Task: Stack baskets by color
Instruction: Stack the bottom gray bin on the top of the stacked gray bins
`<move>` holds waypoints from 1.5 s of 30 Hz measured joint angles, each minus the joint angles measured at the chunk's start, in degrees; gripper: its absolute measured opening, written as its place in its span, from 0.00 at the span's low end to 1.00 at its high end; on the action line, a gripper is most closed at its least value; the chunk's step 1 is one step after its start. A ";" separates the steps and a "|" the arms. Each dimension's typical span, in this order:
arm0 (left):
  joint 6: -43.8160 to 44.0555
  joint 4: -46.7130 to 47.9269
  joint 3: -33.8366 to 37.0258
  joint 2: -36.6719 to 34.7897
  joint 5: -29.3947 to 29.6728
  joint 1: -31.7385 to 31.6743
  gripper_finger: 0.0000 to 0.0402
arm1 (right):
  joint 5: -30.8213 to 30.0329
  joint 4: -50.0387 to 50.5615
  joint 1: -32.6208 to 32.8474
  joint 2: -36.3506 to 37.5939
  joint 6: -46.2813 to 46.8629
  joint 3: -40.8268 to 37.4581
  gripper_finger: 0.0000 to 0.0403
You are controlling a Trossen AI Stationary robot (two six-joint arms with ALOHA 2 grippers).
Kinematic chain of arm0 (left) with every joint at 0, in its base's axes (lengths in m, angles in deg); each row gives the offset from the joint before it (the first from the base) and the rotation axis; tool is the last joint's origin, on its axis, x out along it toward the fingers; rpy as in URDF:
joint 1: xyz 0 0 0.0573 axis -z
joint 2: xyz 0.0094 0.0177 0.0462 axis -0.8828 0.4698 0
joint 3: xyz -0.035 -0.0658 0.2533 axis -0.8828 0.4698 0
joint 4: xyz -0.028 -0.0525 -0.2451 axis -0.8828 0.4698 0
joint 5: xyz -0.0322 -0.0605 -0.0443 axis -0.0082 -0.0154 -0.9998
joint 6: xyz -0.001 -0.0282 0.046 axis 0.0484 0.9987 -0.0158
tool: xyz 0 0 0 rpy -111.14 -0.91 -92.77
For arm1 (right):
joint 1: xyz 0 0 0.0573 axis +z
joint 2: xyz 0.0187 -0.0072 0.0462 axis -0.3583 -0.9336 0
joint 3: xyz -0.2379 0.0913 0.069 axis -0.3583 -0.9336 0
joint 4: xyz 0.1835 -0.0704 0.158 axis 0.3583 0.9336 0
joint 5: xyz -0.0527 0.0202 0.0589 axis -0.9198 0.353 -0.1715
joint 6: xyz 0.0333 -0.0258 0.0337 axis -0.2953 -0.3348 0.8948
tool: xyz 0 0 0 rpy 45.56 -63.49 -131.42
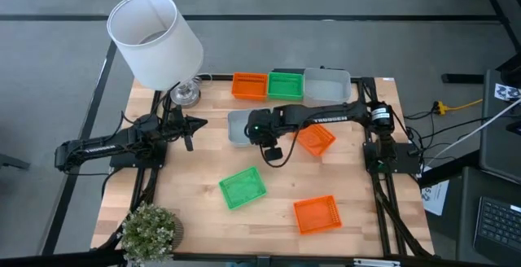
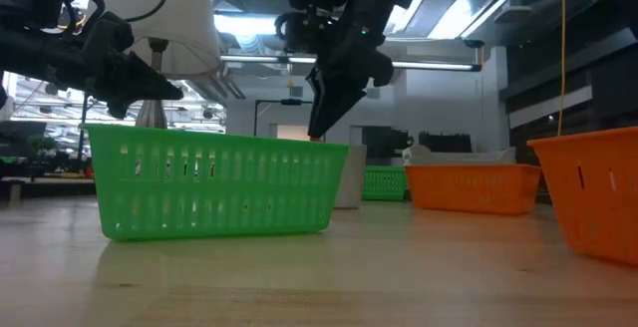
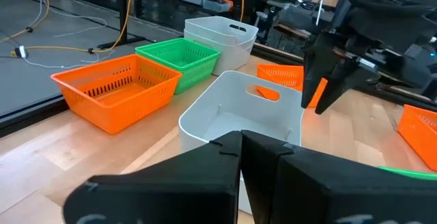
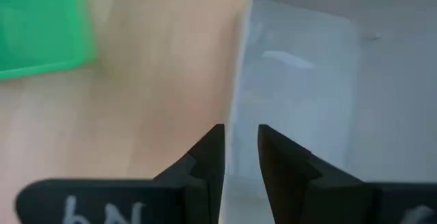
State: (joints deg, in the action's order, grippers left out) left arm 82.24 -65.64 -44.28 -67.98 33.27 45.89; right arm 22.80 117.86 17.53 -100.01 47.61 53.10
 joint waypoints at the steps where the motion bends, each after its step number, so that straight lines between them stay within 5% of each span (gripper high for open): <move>1: 0.00 0.00 0.00 0.00 0.00 -0.01 0.00 | 1.48 -0.07 -0.13 -0.27 0.20 0.00 0.22; 29: 0.04 0.04 0.00 0.01 -0.02 -0.01 0.00 | 4.21 -12.26 -2.38 -3.46 3.95 -6.43 0.22; 42: -0.02 0.09 0.00 0.01 -0.02 -0.01 0.00 | 4.54 -9.37 -2.38 -6.37 3.97 -6.73 0.21; 45: -0.04 0.09 0.00 0.01 -0.02 -0.01 0.00 | 4.59 -8.57 -2.38 -6.37 4.10 -6.62 0.15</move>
State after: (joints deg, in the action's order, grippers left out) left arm 82.20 -65.55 -44.28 -67.97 33.25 45.88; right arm 27.39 109.29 15.15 -106.37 51.71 46.48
